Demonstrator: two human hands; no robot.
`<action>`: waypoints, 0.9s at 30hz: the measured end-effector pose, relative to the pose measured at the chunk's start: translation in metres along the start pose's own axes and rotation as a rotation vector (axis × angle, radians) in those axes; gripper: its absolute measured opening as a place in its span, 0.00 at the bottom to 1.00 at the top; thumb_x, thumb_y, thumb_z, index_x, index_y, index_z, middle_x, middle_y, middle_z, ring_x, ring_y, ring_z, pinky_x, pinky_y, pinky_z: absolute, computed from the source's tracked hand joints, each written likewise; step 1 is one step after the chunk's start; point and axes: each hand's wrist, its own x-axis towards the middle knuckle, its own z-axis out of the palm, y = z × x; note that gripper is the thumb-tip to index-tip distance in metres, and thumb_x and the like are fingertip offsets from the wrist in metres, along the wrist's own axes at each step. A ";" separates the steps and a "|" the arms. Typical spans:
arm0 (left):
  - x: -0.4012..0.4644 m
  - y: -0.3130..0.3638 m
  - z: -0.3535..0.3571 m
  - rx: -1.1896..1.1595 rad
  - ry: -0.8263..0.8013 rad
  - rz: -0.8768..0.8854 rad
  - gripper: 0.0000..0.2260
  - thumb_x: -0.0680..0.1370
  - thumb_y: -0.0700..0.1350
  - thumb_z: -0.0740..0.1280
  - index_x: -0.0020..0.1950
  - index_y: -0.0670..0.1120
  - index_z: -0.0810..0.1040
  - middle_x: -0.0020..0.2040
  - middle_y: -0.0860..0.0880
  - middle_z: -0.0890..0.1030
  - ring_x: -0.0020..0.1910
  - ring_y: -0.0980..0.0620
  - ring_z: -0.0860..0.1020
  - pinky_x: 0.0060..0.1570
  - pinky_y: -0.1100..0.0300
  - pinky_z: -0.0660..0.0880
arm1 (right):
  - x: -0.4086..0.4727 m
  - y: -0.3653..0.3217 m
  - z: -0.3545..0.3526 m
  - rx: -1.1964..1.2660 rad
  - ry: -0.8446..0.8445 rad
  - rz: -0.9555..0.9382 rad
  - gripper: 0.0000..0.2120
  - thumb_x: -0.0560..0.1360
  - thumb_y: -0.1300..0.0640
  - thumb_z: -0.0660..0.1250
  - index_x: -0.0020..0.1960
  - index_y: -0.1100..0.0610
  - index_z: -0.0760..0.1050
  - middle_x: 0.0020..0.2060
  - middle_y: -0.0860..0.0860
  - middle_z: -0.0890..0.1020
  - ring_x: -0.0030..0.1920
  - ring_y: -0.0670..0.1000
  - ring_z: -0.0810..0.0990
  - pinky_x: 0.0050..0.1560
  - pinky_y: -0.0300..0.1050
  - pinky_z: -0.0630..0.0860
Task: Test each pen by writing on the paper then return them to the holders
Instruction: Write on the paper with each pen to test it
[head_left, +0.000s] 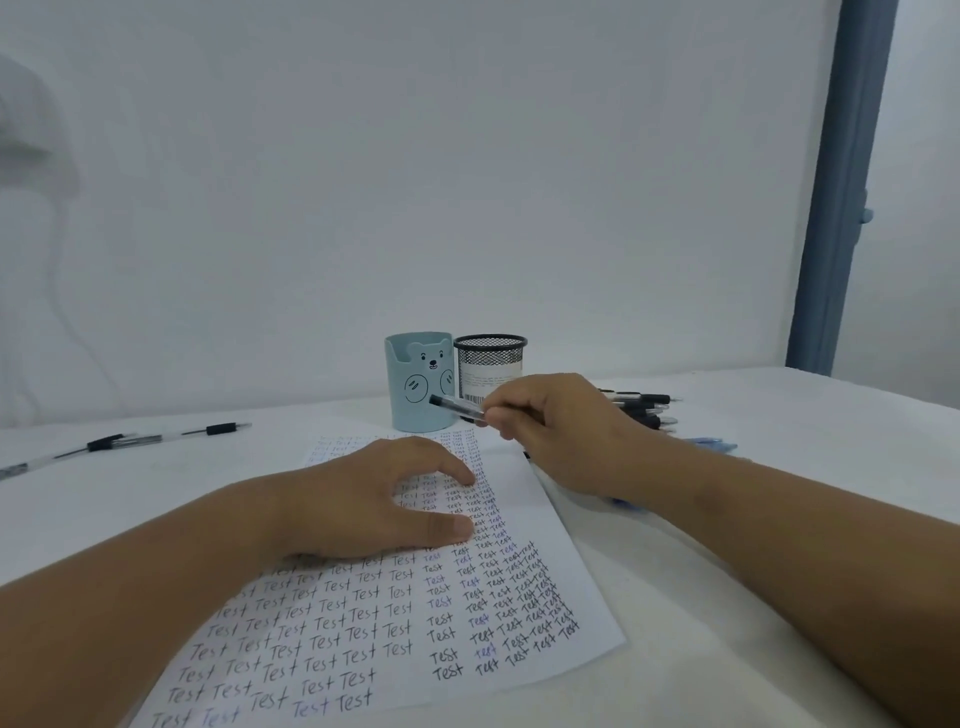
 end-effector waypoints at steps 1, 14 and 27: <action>0.000 -0.001 0.000 -0.006 -0.003 0.001 0.25 0.67 0.72 0.68 0.64 0.72 0.72 0.71 0.68 0.65 0.73 0.63 0.62 0.75 0.55 0.60 | 0.002 0.002 -0.004 -0.038 0.031 -0.012 0.07 0.81 0.56 0.66 0.51 0.53 0.84 0.38 0.43 0.78 0.39 0.39 0.75 0.42 0.31 0.68; 0.001 -0.005 0.001 -0.002 -0.020 0.015 0.28 0.64 0.77 0.66 0.63 0.76 0.69 0.72 0.71 0.63 0.74 0.65 0.60 0.76 0.54 0.58 | 0.014 0.074 -0.061 -0.294 0.174 0.372 0.09 0.78 0.64 0.67 0.54 0.55 0.84 0.48 0.51 0.85 0.48 0.48 0.81 0.52 0.40 0.76; 0.003 -0.010 0.001 -0.014 -0.007 0.031 0.32 0.61 0.80 0.65 0.64 0.76 0.69 0.72 0.71 0.64 0.74 0.65 0.60 0.77 0.51 0.58 | 0.018 0.087 -0.052 -0.347 0.039 0.419 0.15 0.83 0.59 0.57 0.63 0.54 0.80 0.64 0.51 0.80 0.62 0.52 0.77 0.64 0.45 0.72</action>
